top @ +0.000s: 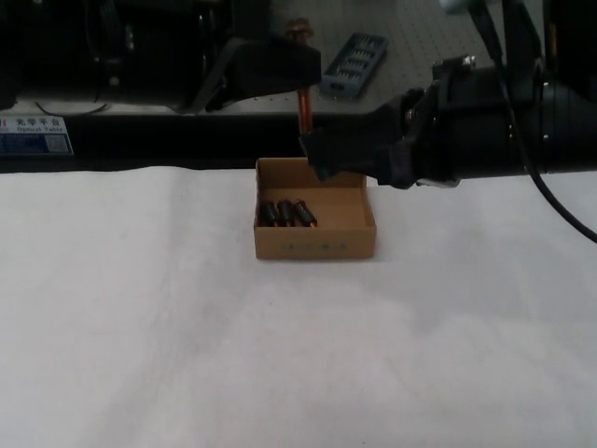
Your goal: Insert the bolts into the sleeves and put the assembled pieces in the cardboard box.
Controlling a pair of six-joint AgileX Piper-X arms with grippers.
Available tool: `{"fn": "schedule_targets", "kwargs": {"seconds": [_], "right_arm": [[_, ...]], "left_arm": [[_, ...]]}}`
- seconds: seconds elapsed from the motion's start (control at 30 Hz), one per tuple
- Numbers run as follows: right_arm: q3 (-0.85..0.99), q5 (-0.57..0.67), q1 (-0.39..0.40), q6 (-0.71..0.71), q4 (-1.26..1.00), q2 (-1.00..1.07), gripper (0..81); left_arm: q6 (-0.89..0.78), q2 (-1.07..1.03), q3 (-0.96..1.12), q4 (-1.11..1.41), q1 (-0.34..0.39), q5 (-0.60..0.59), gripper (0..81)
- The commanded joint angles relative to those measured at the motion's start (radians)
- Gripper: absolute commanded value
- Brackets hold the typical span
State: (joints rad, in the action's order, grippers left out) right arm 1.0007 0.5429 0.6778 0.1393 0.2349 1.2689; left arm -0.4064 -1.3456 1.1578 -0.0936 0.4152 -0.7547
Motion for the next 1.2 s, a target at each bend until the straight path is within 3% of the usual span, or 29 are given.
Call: {"fn": "schedule_targets", "kwargs": {"seconds": [0.0, 0.7, 1.17], "right_arm": [[0.003, 0.005, 0.0, 0.002, -0.026, 0.0, 2.5], [0.003, -0.024, 0.0, 0.044, -0.063, 0.0, 2.5], [0.003, -0.063, -0.02, 0.06, -0.063, 0.0, 2.5]], "left_arm": [[-0.005, 0.015, 0.004, 0.022, -0.001, -0.017, 0.6], [0.039, 0.015, 0.004, 0.022, 0.051, -0.005, 0.6], [0.109, 0.015, 0.004, -0.004, 0.048, 0.099, 0.6]]}}
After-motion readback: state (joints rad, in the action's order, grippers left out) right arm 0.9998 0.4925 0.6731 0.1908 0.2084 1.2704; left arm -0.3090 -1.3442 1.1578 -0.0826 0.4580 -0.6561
